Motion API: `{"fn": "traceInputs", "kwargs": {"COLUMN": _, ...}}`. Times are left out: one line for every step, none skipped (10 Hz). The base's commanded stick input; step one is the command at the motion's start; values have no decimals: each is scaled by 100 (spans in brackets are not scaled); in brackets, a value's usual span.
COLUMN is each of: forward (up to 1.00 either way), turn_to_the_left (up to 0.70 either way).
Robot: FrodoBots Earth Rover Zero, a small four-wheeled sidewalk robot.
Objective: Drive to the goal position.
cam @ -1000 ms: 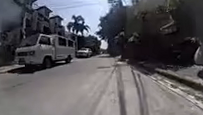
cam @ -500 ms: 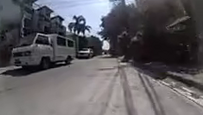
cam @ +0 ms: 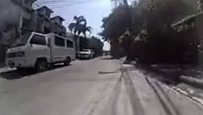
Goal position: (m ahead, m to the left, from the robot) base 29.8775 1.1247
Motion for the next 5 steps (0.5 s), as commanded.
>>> {"fn": "traceInputs", "kwargs": {"forward": 85, "turn_to_the_left": -34}}
{"fn": "traceInputs", "kwargs": {"forward": 85, "turn_to_the_left": -34}}
{"fn": "traceInputs", "kwargs": {"forward": 85, "turn_to_the_left": -34}}
{"fn": "traceInputs", "kwargs": {"forward": 85, "turn_to_the_left": -34}}
{"fn": "traceInputs", "kwargs": {"forward": 85, "turn_to_the_left": 0}}
